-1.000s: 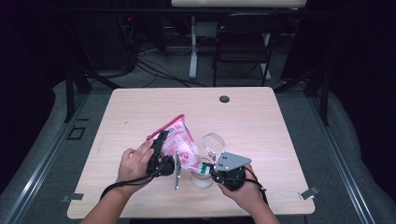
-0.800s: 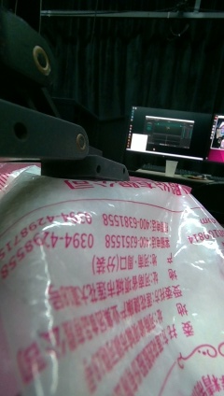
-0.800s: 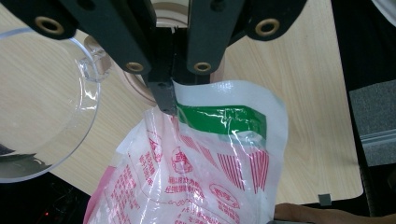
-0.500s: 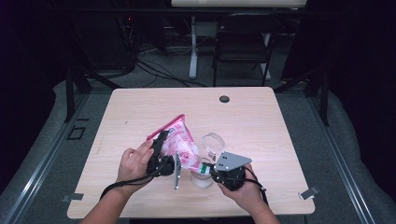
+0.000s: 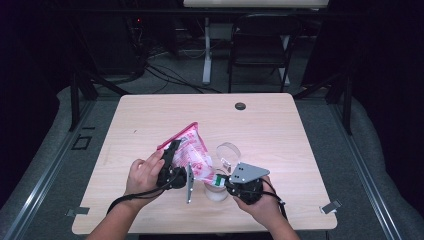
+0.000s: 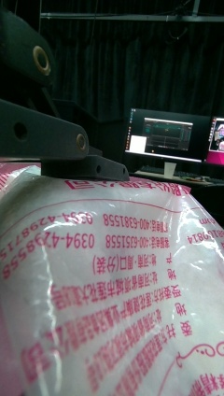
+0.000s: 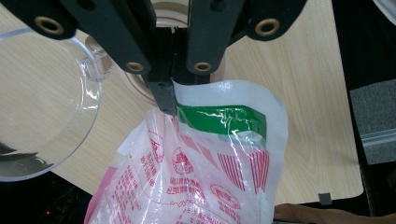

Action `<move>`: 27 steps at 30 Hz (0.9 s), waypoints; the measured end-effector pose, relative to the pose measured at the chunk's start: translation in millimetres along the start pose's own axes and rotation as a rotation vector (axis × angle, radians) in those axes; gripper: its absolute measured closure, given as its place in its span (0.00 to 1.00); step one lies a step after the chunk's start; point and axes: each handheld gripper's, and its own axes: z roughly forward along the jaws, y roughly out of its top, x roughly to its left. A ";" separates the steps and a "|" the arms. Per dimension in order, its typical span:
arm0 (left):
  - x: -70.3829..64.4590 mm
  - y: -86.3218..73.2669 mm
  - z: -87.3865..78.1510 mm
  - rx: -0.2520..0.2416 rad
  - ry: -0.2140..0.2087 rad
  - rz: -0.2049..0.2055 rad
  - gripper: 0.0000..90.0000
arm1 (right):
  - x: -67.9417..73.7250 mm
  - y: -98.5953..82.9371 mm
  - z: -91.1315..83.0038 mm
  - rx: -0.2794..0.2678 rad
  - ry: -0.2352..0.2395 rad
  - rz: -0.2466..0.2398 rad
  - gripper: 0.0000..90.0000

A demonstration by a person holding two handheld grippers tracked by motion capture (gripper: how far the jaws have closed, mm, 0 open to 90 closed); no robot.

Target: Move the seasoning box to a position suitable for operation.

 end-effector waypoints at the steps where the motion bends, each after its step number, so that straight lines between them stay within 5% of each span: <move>1: 0.3 0.0 -0.1 0.002 0.001 0.002 0.70 | 0.0 0.0 0.2 -0.001 0.000 -0.001 1.00; 27: 1.7 0.1 -1.2 -0.005 0.012 0.006 0.70 | 0.2 0.3 -0.1 0.001 -0.001 -0.006 1.00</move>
